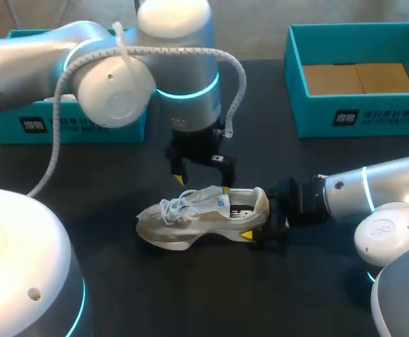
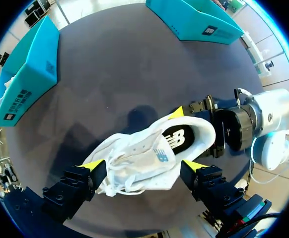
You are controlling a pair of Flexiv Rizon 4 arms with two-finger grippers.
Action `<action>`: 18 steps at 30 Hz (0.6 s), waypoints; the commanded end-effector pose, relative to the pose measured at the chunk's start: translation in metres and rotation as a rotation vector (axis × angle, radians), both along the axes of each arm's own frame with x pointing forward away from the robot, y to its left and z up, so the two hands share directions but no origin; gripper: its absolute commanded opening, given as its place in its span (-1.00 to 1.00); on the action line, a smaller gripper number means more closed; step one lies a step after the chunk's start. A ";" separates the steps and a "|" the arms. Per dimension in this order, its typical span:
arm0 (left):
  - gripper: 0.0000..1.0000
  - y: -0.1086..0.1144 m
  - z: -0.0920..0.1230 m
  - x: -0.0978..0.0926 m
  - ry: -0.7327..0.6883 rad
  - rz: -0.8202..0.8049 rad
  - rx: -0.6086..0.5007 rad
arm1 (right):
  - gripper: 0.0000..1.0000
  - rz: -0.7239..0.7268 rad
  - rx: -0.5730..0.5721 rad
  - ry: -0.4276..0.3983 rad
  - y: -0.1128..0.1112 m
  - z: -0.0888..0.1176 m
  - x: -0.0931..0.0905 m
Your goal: Take the shoe out of the shoebox, open the shoe tongue, remove and reinsert the insole, then place the shoe into the shoebox
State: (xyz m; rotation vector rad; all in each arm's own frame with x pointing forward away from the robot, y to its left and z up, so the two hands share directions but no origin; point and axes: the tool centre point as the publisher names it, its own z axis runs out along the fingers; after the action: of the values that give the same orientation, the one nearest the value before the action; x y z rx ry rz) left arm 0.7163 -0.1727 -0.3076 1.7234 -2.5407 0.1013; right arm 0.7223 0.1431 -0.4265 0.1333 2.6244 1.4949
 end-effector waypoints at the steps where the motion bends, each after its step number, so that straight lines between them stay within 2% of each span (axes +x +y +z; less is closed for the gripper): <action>1: 1.00 -0.011 -0.011 0.000 -0.001 -0.003 0.033 | -1.00 0.000 -0.006 0.001 0.006 -0.006 -0.001; 7: 1.00 -0.016 -0.022 -0.003 0.000 -0.021 0.046 | -1.00 0.000 -0.006 0.001 0.006 -0.006 -0.001; 18: 1.00 -0.021 -0.039 0.009 -0.012 -0.073 0.044 | -1.00 0.000 -0.006 0.001 0.006 -0.006 -0.001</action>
State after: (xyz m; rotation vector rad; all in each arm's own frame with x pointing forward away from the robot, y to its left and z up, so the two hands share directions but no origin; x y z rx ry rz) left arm 0.7217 -0.1901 -0.3391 1.6573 -2.6334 0.0568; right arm 0.7223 0.1431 -0.4266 0.1333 2.6244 1.4950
